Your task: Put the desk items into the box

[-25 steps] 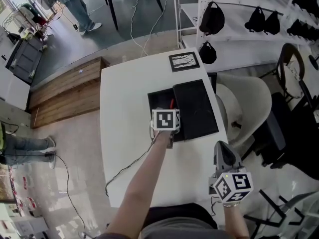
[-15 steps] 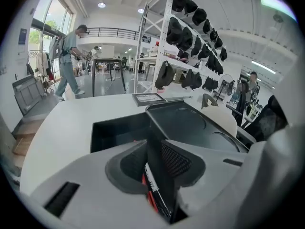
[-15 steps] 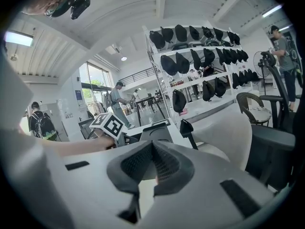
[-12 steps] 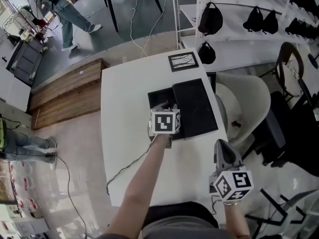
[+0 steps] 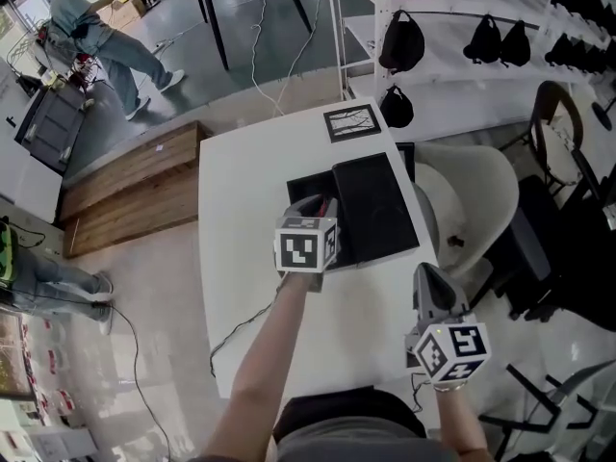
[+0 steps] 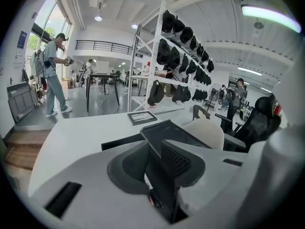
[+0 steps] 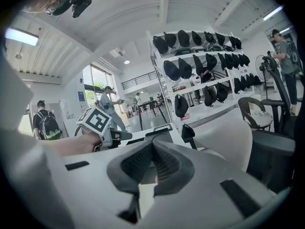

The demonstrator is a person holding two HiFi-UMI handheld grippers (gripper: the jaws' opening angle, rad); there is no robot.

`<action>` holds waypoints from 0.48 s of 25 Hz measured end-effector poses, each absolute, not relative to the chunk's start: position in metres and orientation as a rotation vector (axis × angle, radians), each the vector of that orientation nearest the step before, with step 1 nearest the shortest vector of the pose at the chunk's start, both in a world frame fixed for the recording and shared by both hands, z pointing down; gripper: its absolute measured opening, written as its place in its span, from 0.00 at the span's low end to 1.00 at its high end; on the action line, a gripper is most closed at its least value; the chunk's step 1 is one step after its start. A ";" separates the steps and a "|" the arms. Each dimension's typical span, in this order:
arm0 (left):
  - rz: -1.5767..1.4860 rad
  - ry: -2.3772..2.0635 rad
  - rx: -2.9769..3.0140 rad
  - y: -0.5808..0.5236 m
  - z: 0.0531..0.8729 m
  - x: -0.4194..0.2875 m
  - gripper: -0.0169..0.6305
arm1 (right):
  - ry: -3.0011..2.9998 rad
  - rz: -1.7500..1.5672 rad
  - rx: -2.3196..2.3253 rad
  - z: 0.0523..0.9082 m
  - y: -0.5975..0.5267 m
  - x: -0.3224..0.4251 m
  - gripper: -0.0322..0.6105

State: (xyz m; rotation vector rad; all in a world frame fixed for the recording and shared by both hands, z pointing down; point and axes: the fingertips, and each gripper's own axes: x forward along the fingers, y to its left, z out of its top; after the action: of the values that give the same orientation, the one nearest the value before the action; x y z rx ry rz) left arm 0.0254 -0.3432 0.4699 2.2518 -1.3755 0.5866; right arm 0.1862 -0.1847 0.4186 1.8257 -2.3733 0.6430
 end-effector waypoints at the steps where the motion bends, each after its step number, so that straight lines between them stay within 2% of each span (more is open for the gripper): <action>1: 0.576 -1.374 2.263 -0.341 0.466 0.024 0.15 | -2.377 0.638 1.828 0.417 -0.184 0.186 0.05; 12: 0.480 -1.354 2.384 -0.302 0.426 0.011 0.14 | -2.405 0.579 1.855 0.402 -0.178 0.183 0.05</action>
State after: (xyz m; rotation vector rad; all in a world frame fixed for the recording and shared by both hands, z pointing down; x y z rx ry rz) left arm 0.0110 -0.3023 0.4264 2.3839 -1.3542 0.4801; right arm 0.1830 -0.1778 0.4018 1.8554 -2.4054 0.5785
